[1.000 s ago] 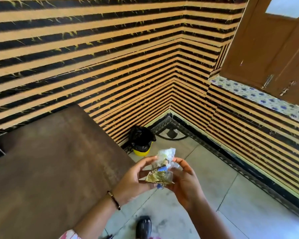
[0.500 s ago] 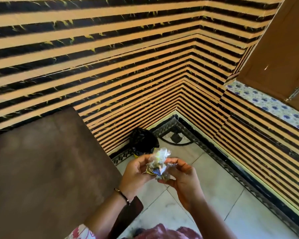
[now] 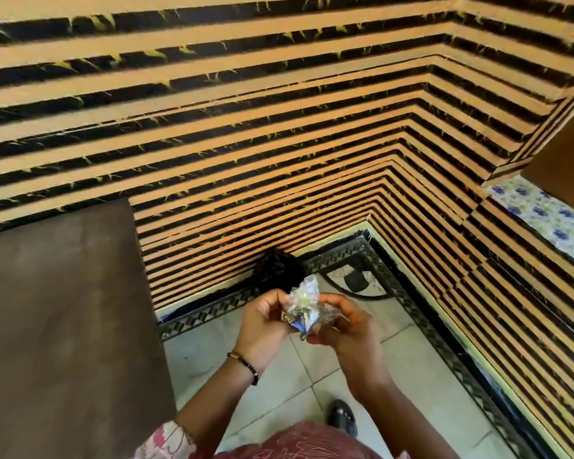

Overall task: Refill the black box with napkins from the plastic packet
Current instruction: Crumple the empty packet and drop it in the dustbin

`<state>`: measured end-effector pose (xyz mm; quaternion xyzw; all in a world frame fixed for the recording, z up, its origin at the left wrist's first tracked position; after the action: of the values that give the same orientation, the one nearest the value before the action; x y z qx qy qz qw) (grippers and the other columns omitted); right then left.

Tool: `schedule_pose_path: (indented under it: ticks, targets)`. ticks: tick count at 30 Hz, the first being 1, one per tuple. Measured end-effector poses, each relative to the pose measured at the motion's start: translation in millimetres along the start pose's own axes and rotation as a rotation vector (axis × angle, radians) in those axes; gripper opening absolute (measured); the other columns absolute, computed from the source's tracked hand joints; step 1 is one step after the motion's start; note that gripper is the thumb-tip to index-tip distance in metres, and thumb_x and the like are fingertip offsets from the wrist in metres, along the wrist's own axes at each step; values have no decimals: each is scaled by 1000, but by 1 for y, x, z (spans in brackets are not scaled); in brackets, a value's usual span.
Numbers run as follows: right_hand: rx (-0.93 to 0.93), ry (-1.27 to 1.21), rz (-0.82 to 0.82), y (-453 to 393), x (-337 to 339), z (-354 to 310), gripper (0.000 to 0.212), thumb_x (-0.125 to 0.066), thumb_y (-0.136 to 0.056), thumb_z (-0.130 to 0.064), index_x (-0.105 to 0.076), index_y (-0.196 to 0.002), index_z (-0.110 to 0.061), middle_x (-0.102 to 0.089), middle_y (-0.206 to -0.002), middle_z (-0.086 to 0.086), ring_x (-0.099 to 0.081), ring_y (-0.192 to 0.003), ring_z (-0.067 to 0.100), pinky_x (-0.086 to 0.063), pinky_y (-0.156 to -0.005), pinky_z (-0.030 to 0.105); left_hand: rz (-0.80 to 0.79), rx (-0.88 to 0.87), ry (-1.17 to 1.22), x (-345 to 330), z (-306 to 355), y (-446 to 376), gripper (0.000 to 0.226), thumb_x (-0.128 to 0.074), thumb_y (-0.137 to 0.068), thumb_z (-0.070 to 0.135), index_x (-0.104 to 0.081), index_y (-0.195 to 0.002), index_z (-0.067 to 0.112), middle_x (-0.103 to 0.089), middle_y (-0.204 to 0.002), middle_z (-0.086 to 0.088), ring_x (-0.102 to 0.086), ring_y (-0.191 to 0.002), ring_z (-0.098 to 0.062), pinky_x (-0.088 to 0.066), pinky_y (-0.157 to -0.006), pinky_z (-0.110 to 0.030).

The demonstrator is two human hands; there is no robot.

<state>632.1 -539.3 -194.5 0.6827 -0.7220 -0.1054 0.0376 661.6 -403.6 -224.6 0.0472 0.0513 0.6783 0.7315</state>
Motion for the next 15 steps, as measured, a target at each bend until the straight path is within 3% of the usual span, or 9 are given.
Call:
schedule_pose_path:
  ticks: [6,11,15]
  targets:
    - [-68,-34,54,-46,71,-10,34,-56,-79,16,-68,-77,-15,-73,-67,0,-66,-56,14,-55,-49,25,7,-33,-80,-68,1,-29,27,-70,-67,-14,-54,-84,-3,-59,-82,-9,-55,-75,-8,-46,-65,-16]
    - [-117,5,84,-78,92,5,29,-59,-78,14,-69,-74,-13,-72,-62,-1,-64,-49,14,-53,-45,24,-8,13,-227,-81,-7,-41,42,-71,-74,0,-54,-103,25,-61,-104,6,-61,-87,3,-49,-78,-13]
    - [-208,-28,95,-125,94,7,32,-54,-78,19,-62,-71,-11,-69,-61,-3,-63,-49,12,-53,-44,23,73,88,-247,-67,-15,-62,44,-72,-75,11,-53,-114,14,-62,-108,1,-62,-84,-4,-52,-78,-18]
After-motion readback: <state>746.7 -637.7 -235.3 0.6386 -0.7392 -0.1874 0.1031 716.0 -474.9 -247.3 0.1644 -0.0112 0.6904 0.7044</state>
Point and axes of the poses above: each hand's wrist, its own y-axis away from the middle knuckle, its own x-axis out of the back of the hand, z = x × y, the point moved 1 cm from there along -y, towards the middle knuckle
